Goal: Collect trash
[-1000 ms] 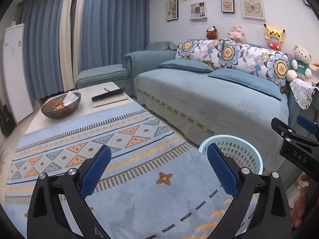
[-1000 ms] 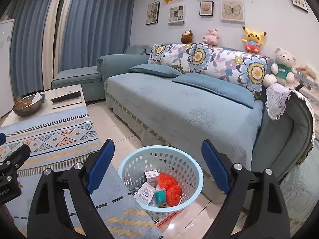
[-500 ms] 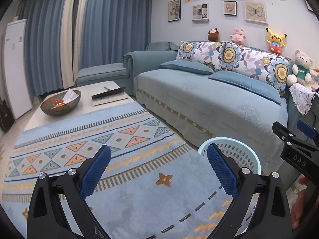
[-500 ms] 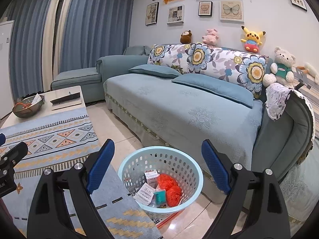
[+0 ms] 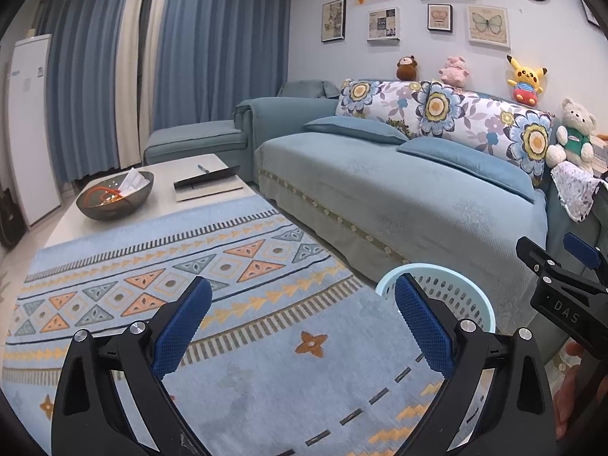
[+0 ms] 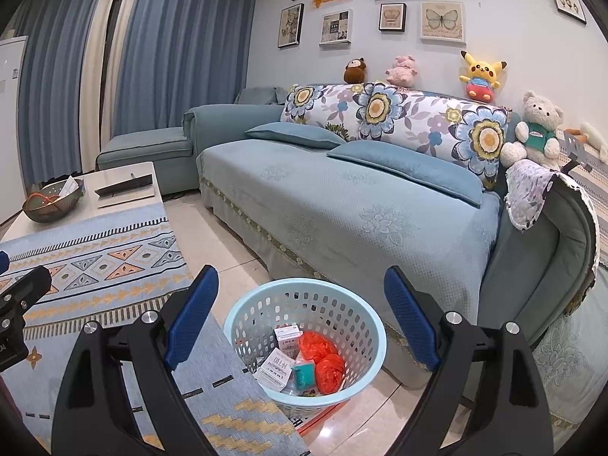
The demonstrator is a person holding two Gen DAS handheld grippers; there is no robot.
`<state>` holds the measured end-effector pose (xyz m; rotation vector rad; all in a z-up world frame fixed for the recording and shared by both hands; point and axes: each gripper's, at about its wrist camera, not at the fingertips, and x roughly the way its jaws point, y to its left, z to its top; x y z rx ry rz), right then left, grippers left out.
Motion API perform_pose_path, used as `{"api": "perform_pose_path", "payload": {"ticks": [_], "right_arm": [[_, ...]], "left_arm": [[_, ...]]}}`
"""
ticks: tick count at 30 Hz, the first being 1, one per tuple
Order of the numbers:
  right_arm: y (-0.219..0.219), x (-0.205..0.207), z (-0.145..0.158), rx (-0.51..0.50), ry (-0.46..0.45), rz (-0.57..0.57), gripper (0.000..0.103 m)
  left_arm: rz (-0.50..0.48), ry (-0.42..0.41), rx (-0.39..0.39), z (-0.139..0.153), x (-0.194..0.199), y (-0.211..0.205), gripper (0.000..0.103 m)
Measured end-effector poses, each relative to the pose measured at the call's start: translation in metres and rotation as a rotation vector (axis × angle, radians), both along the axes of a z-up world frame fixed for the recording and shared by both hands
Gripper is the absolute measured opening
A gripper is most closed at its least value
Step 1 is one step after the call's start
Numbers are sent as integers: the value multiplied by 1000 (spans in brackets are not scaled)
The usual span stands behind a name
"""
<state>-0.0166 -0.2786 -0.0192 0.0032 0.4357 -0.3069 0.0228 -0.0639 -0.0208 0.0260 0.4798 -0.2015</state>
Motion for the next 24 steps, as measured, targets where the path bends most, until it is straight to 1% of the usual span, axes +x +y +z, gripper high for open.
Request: {"api": "perform_pose_path", "payload": {"ticks": [17, 24], "right_arm": [[-6, 0, 2, 12, 7, -3, 84], [-2, -2, 2, -11, -7, -2, 84]], "left_arm": [[-3, 0, 3, 0, 0, -1, 94], [-3, -1, 4, -1, 0, -1, 94]]}}
